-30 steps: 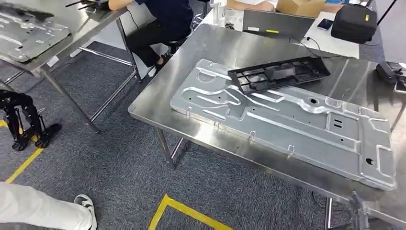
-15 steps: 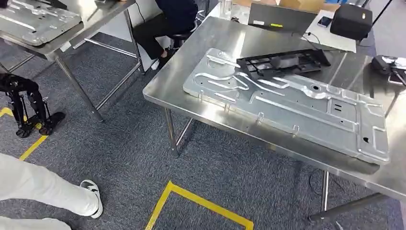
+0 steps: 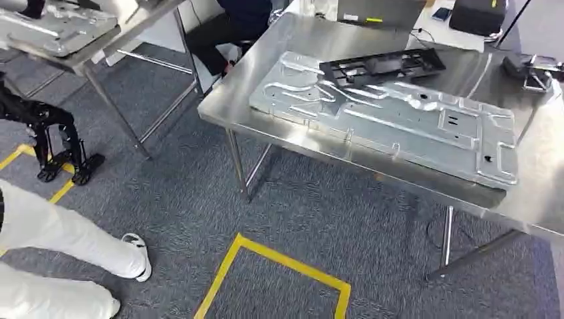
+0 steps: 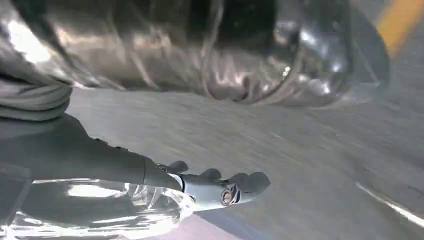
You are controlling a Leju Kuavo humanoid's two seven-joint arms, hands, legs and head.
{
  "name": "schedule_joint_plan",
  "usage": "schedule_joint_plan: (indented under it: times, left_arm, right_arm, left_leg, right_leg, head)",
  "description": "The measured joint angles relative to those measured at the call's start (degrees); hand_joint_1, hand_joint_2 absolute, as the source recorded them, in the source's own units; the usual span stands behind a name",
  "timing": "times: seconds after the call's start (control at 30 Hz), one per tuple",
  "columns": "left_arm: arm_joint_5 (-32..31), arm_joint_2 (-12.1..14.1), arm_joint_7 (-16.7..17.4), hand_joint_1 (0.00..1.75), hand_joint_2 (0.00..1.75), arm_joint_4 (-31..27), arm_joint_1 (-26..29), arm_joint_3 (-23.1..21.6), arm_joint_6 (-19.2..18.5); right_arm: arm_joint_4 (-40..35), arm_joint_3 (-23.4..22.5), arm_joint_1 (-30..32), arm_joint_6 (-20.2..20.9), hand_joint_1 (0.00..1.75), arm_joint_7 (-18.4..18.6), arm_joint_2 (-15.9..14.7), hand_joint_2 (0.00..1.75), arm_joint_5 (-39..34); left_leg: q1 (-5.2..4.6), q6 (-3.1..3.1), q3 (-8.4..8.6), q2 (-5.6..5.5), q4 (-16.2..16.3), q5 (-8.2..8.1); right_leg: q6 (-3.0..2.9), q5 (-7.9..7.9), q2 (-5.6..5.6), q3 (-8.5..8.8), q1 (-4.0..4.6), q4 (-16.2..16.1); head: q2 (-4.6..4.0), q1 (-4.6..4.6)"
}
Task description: Take the parts from the cabinet and place them on the table.
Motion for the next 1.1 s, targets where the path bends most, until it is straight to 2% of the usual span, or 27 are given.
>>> schedule_joint_plan:
  times: [0.03, 0.07, 0.1, 0.13, 0.17, 0.2, 0.27, 0.3, 0.33, 0.37, 0.43, 0.47, 0.5, 0.53, 0.6, 0.63, 0.67, 0.77, 0.8, 0.83, 0.87, 0.9, 0.97, 1.0, 1.03, 1.07, 1.1]
  left_arm:
    - [0.0, 0.0, 0.0, 0.0, 0.0, -0.02, 0.03, -0.02, -0.15]
    - [0.0, 0.02, 0.0, 0.0, 0.0, -0.07, 0.01, -0.04, -0.22]
    - [0.02, 0.04, 0.0, 0.0, 0.0, -0.18, -0.05, -0.07, -0.28]
    - [0.02, 0.02, 0.0, 0.0, 0.0, -0.17, -0.19, -0.09, -0.31]
    - [0.04, 0.04, 0.0, 0.0, 0.0, -0.28, -0.25, -0.09, -0.28]
    - [0.02, 0.04, 0.02, 0.0, 0.0, -0.28, -0.26, -0.09, -0.28]
    - [0.02, 0.04, 0.35, 0.0, 0.0, -0.28, 0.21, -0.09, -0.15]
    - [0.02, 0.02, 0.44, 0.0, 0.0, -0.28, 0.37, -0.09, -0.13]
    - [0.02, -0.02, 0.5, 0.0, 0.0, -0.28, 0.32, -0.11, -0.13]
    - [0.02, 0.06, 0.55, 0.0, 0.0, -0.31, 0.32, -0.11, -0.11]
    - [0.02, 0.07, 0.61, 0.0, 0.0, -0.31, 0.34, -0.13, -0.11]
    - [0.02, 0.07, 0.72, 0.0, 0.0, -0.31, 0.37, -0.13, -0.11]
    - [0.02, 0.07, 0.79, 0.0, 0.0, -0.28, 0.38, -0.13, -0.11]
    - [0.0, 0.07, 0.83, 0.0, 0.0, -0.28, 0.38, -0.15, -0.11]
    - [0.0, 0.02, 0.9, 0.0, 0.0, -0.28, 0.26, -0.15, 0.02]
    - [0.0, -0.02, 0.98, 0.0, 0.0, -0.28, 0.22, -0.17, 0.13]
    - [0.0, -0.04, 1.05, 0.0, 0.0, -0.26, 0.01, -0.17, 0.29]
    - [0.02, -0.02, 1.14, 0.0, 0.0, -0.26, -0.11, -0.17, 0.66]
    - [0.02, 0.0, 1.22, 0.0, 0.0, -0.24, 0.0, -0.17, 0.79]
    - [0.02, 0.11, 1.29, 0.0, 0.0, -0.24, 0.1, -0.17, 1.01]
    - [0.02, 0.15, 1.31, 0.0, 0.0, -0.2, 0.06, -0.17, 1.18]
    - [0.0, 0.2, 1.38, 0.0, 0.0, -0.15, -0.1, -0.17, 1.29]
    - [0.0, 0.2, 1.38, 0.0, 0.0, -0.04, -0.3, -0.17, 1.42]
    - [0.0, 0.2, 1.38, 0.0, 0.0, 0.0, -0.22, -0.17, 1.44]
    - [0.0, 0.28, 1.38, 0.0, 0.0, 0.0, -0.11, -0.18, 1.49]
    - [0.0, 0.35, 1.38, 0.0, 0.0, 0.0, -0.01, -0.2, 1.53]
    - [0.0, 0.46, 1.4, 0.0, 0.0, 0.0, 0.05, -0.2, 1.64]
  right_arm:
    - [1.99, -0.96, -0.38, 1.07, 0.0, 1.18, 0.11, 0.0, 1.44]
    - [3.5, -1.68, -0.67, 1.61, 0.0, 1.83, 0.22, 0.0, 2.14]
    - [4.78, -2.32, -0.87, 1.96, 0.0, 2.2, 0.28, 0.0, 2.6]
    - [5.85, -2.91, -1.08, 2.03, 0.0, 2.4, 0.37, 0.0, 2.81]
    - [6.81, -3.38, -1.15, 2.48, 0.0, 2.88, 0.57, 0.0, 3.16]
    - [7.69, -3.91, -1.6, 3.45, 0.0, 3.89, 0.59, 0.0, 3.67]
    - [9.98, -4.93, -3.08, 5.81, 0.0, 6.66, 0.63, 0.0, 4.67]
    - [11.52, -5.33, -3.62, 6.66, 0.0, 8.15, 0.68, 0.0, 4.82]
    - [13.1, -5.72, -4.07, 7.27, 0.0, 9.47, 0.68, 0.0, 4.8]
    - [14.45, -5.88, -4.39, 7.56, 0.0, 10.45, 0.7, 0.0, 4.47]
    - [17.43, -6.22, -5.19, 7.95, 0.0, 12.51, 0.72, 0.0, 3.02]
    - [18.9, -6.29, -5.68, 8.08, 0.0, 13.64, 0.74, 0.0, 2.02]
    - [20.17, -6.29, -6.21, 8.19, 0.0, 14.64, 0.74, 0.0, 1.28]
    - [21.64, -6.27, -6.8, 8.24, 0.0, 15.71, 0.76, 0.0, 0.3]
    - [23.8, -6.25, -7.74, 8.52, 0.0, 17.18, 0.79, 0.0, -1.36]
    - [24.96, -6.23, -8.19, 8.76, 0.0, 17.79, 0.81, 0.0, -2.13]
    - [25.81, -6.23, -8.61, 8.96, 0.0, 18.12, 0.81, 0.0, -2.5]
    - [28.08, -6.25, -9.39, 9.09, 0.0, 19.54, 0.96, 0.0, -3.99]
    - [28.87, -6.25, -9.64, 9.04, 0.0, 20.1, 0.98, 0.0, -4.49]
    - [29.63, -6.25, -10.09, 8.93, 0.0, 20.52, 1.18, 0.0, -5.1]
    - [30.35, -6.25, -10.41, 8.8, 0.0, 20.87, 1.2, 0.0, -5.49]
    - [31.14, -6.23, -10.7, 8.74, 0.0, 21.06, 1.25, 0.0, -5.84]
    - [32.25, -6.23, -10.9, 8.74, 0.0, 21.37, 1.27, 0.0, -6.06]
    - [32.64, -6.23, -10.97, 8.67, 0.0, 21.41, 1.27, 0.0, -6.08]
    - [32.98, -6.23, -11.15, 8.58, 0.0, 21.57, 1.27, 0.0, -6.17]
    - [33.3, -6.23, -11.38, 8.52, 0.0, 21.87, 1.27, 0.0, -6.37]
    - [33.67, -6.14, -11.58, 8.35, 0.0, 22.07, 1.27, 0.0, -6.89]
  left_leg:
    - [0.21, -0.18, 1.84, 0.05, -1.38, 2.52]
    - [0.4, -0.28, 4.5, 0.2, -4.51, 4.57]
    - [0.53, -0.34, 7.96, 0.84, -9.07, 5.2]
    - [0.49, -0.39, 11.32, 2.35, -14.53, 2.68]
    - [-0.27, 0.24, 13.28, 2.44, -18.28, 1.53]
    - [-0.26, 1.06, 12.52, 2.26, -18.32, 1.38]
    - [-0.37, 2.1, 12.07, 1.59, -18.52, 1.97]
    - [-0.03, 2.9, 11.88, 1.31, -19.15, 2.85]
    - [-0.06, 3.32, 11.4, 1.11, -19.12, 3.34]
    - [-0.07, 3.73, 10.88, 0.78, -19.1, 3.81]
    - [-0.34, 3.91, 9.71, 0.06, -19.01, 4.64]
    - [-0.48, 3.89, 9.02, -0.45, -18.9, 5.08]
    - [-0.54, 3.84, 8.54, -1.0, -18.76, 5.42]
    - [-0.55, 3.72, 8.25, -1.6, -18.54, 5.65]
    - [-0.55, 3.54, 7.83, -2.8, -18.14, 5.89]
    - [-0.41, 3.34, 7.52, -3.36, -17.99, 6.04]
    - [-0.72, 3.01, 7.14, -3.72, -17.65, 6.23]
    - [-0.26, 1.9, 6.35, -5.5, -17.78, 7.09]
    - [-0.55, 1.53, 6.04, -6.08, -17.85, 7.32]
    - [-0.31, 1.49, 5.82, -4.82, -16.77, 6.34]
    - [-0.49, 1.2, 4.71, -2.8, -14.57, 4.43]
    - [-0.37, 0.96, 2.82, -1.81, -10.35, 1.78]
    - [-0.07, 0.46, -0.54, -1.18, -1.94, -2.1]
    - [0.03, 0.26, -1.06, -0.98, 0.07, -2.35]
    - [0.11, 0.18, 0.01, -0.72, -1.16, -1.13]
    - [0.21, 0.17, 2.19, -0.46, -4.75, 0.81]
    - [0.31, 0.18, 5.39, 0.14, -10.19, 3.11]
  right_leg:
    - [0.2, 0.33, -0.45, -1.08, -0.05, 0.71]
    - [0.46, 0.57, -0.86, -2.12, -0.17, 1.4]
    - [0.78, 0.78, -1.17, -3.09, -0.27, 2.11]
    - [1.09, 0.96, -1.63, -3.63, -0.15, 2.8]
    - [1.4, 1.14, -2.01, -4.06, -0.11, 3.28]
    - [1.85, 1.52, -2.5, -4.06, -0.02, 3.21]
    - [2.75, 2.36, -3.23, -3.96, -0.1, 2.68]
    - [3.17, 2.29, -2.92, -4.12, -0.3, 2.91]
    - [3.5, 0.34, -0.89, -4.52, -0.47, 4.14]
    - [3.61, -2.58, 0.61, -5.57, -0.51, 7.04]
    - [3.79, -7.92, 1.6, -8.44, -0.55, 15.88]
    - [3.76, -9.2, 1.74, -9.28, -0.5, 19.11]
    - [3.64, -8.82, 1.77, -8.63, -0.47, 19.08]
    - [3.46, -7.2, 1.84, -6.55, -0.46, 16.34]
    - [2.88, -2.88, 2.88, -0.16, -0.45, 6.35]
    - [2.25, -2.53, 5.45, 2.18, -0.4, 1.73]
    - [2.09, -2.65, 6.85, 2.49, -0.41, 0.89]
    - [1.85, -2.56, 5.07, 2.29, -0.08, 0.81]
    - [1.4, -2.22, 4.41, 2.4, -0.36, 0.26]
    - [1.04, -1.71, 3.29, 2.52, -0.73, -0.39]
    - [0.76, -1.55, 2.88, 2.3, -0.71, -0.53]
    - [0.64, -1.48, 2.01, 2.11, -0.66, -0.47]
    - [0.61, -1.46, 0.27, 1.88, -0.48, -0.33]
    - [0.62, -1.46, -0.65, 1.74, -0.46, -0.15]
    - [0.63, -1.47, -1.44, 1.57, -0.47, 0.06]
    - [0.68, -1.49, -2.09, 1.4, -0.5, 0.31]
    - [0.79, -1.56, -2.67, 1.23, -0.56, 0.62]
  head:
    - [0.0, 0.02]
    - [0.0, 0.0]
    - [0.0, 0.02]
    - [0.0, -0.02]
    - [0.0, 0.02]
    - [0.02, 0.04]
    - [0.0, 0.02]
    - [0.0, 0.05]
    - [0.0, 0.07]
    - [0.0, 0.09]
    - [0.0, 0.07]
    - [0.0, 0.09]
    - [0.0, 0.07]
    - [0.0, 0.07]
    - [0.0, 0.09]
    - [0.0, 0.09]
    - [0.0, 0.04]
    - [0.0, 0.04]
    - [0.0, 0.04]
    - [0.0, 0.04]
    - [0.0, -0.13]
    - [0.02, -0.15]
    - [0.0, -0.15]
    - [0.0, -0.15]
    - [0.0, -0.15]
    - [0.0, -0.15]
    - [0.0, -0.15]
